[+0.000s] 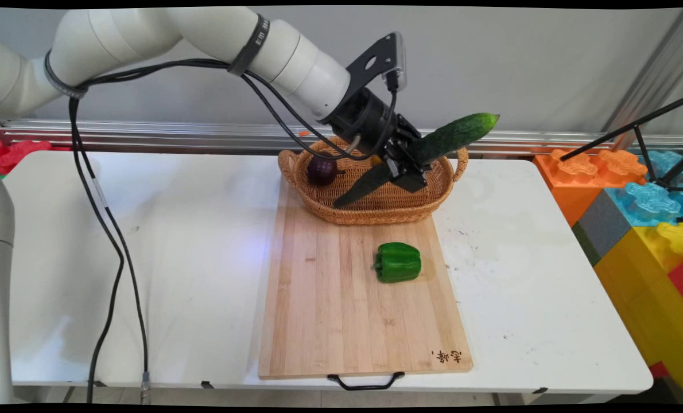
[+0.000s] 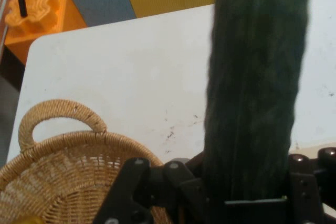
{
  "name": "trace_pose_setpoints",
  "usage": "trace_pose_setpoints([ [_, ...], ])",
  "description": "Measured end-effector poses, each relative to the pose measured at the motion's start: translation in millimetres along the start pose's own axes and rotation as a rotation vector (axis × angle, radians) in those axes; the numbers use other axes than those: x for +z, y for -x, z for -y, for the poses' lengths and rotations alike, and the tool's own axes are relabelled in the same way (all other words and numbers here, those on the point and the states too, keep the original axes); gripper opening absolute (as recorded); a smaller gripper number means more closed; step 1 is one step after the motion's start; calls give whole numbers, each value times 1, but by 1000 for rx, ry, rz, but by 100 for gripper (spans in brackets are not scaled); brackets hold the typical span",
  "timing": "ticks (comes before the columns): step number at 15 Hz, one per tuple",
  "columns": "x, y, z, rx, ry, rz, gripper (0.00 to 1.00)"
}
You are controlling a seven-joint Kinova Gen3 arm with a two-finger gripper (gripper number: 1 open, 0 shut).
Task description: Place the picked object on the cutting board
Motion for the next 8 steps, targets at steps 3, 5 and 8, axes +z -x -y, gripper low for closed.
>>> trace_pose_setpoints([
  [3, -2, -14, -8, 47, -18, 8, 0],
  [5, -2, -23, -15, 71, -29, 23, 0],
  [8, -4, -33, -28, 71, -29, 68, 0],
])
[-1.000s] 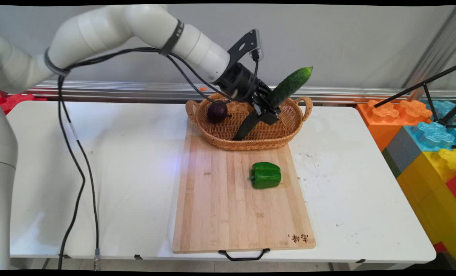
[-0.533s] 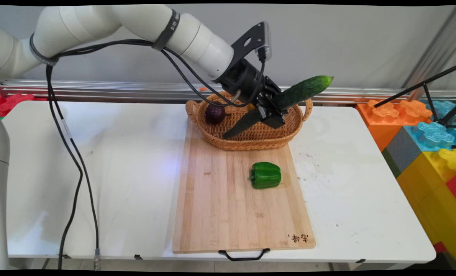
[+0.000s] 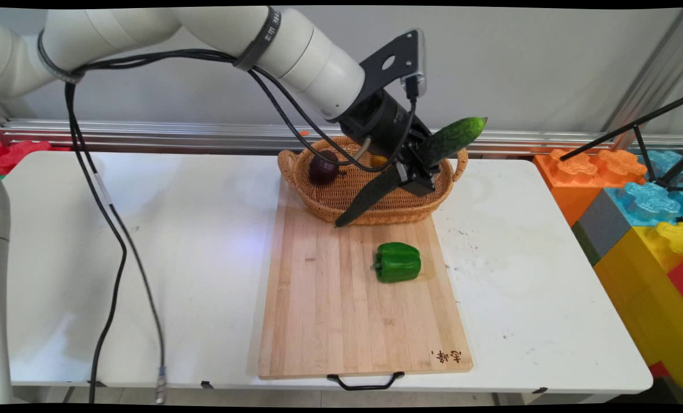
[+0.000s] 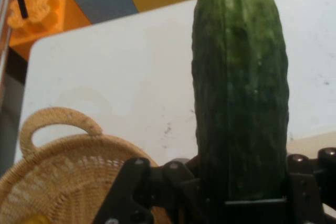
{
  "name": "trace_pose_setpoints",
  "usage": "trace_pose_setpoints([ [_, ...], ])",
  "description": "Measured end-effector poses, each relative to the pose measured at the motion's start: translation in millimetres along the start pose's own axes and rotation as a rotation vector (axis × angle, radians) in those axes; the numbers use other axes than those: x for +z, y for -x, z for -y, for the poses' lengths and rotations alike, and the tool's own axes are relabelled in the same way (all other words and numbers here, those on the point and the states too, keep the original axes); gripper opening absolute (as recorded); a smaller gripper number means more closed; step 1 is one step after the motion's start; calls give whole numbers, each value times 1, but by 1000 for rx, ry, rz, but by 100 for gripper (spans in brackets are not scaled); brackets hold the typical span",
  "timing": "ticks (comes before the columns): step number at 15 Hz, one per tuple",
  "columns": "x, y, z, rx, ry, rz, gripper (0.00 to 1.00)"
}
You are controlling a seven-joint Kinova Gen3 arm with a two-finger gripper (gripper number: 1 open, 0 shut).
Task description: Place the picked object on the cutting board
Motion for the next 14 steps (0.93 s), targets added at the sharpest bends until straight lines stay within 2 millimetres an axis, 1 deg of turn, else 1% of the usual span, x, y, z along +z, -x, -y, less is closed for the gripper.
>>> trace_pose_setpoints([
  [1, -1, -1, -4, -6, 4, 16, 0],
  [4, -8, -7, -27, -31, 37, 93, 0],
  [8, -17, -12, -63, -71, 99, 191, 0],
  [11, -17, -14, -79, -88, 127, 217, 0],
  [14, -6, -10, -95, -89, 145, 234, 0],
])
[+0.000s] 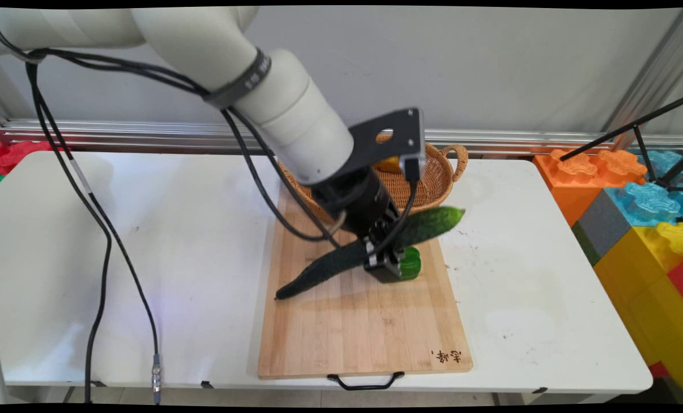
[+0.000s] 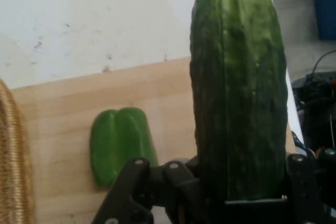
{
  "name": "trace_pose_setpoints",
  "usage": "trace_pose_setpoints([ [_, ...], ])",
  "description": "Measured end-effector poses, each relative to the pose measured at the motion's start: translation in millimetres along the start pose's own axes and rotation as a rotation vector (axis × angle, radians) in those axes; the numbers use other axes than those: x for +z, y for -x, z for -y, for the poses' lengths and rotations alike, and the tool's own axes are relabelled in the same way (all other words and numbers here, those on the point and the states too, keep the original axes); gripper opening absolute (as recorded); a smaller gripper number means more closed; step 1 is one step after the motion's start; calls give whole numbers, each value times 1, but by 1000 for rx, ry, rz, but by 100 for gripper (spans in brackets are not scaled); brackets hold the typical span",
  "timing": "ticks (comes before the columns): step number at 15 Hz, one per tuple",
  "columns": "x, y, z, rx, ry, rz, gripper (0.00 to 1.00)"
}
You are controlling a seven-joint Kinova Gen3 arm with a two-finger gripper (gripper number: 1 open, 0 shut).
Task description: Place the picked object on the cutting board
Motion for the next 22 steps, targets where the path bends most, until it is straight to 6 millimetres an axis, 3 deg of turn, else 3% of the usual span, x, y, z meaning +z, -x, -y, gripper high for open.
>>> trace_pose_setpoints([
  [8, 54, 24, -15, 26, 17, 39, 0],
  [14, 109, 34, -21, 13, 12, 16, 0],
  [21, 143, 35, -21, -2, 4, -16, 0],
  [22, 146, 35, -21, -4, 4, -18, 100],
])
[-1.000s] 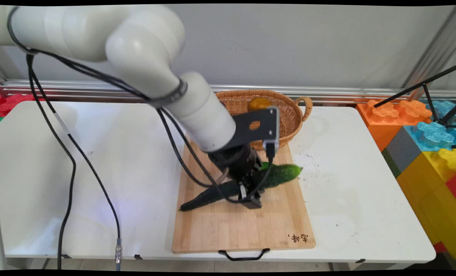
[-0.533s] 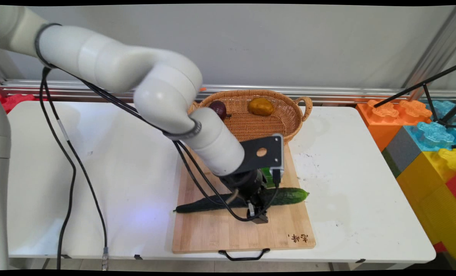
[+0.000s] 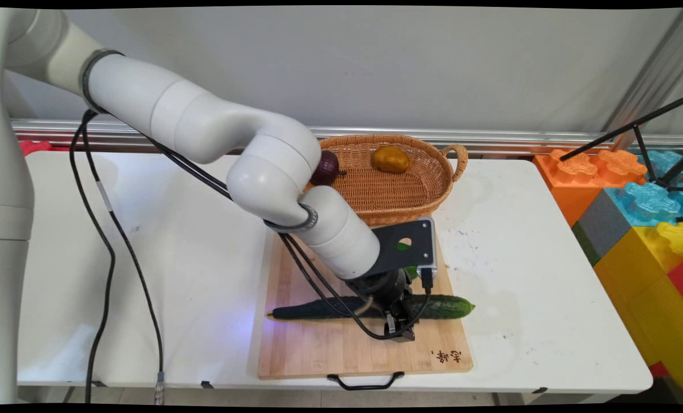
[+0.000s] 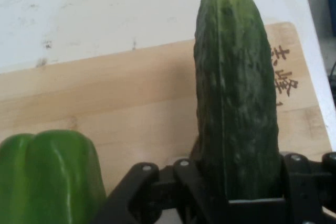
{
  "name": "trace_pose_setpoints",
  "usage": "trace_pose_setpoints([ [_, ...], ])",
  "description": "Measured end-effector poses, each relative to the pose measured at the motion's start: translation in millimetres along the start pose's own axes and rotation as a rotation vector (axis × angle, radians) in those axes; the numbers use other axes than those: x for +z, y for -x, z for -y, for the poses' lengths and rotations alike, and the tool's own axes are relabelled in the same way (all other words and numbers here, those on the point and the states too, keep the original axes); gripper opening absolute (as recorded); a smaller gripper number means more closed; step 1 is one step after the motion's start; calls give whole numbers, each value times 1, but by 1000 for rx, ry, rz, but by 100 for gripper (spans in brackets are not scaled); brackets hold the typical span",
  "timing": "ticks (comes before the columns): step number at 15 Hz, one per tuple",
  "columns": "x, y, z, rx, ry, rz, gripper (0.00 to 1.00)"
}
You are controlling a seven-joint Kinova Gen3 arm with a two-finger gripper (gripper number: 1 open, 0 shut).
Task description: Place the picked object on the cutting board
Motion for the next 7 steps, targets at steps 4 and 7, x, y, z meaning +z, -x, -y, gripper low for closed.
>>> trace_pose_setpoints([
  [4, 4, 0, 0, -14, 2, -5, 100],
  [7, -2, -3, 2, -30, 5, -11, 100],
])
